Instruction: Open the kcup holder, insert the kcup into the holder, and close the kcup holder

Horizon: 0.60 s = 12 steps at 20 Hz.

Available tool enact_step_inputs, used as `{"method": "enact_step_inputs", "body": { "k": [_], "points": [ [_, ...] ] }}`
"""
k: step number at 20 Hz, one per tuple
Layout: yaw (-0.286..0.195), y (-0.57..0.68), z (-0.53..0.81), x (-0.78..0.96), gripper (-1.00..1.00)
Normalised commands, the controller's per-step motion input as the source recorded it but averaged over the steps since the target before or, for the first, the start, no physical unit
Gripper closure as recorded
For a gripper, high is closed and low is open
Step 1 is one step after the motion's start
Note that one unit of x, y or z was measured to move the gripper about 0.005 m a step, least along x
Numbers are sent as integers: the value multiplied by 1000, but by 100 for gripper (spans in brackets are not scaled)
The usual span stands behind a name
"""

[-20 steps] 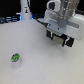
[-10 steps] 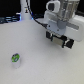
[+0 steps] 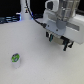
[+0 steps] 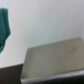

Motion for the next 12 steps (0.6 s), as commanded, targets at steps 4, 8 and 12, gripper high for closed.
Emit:
{"method": "enact_step_inputs", "body": {
  "k": [4, 8, 12],
  "points": [
    [-209, -619, 283, 83, -100],
    [-249, -554, 210, 44, -100],
    [-282, -465, 113, 11, -100]
  ]
}}
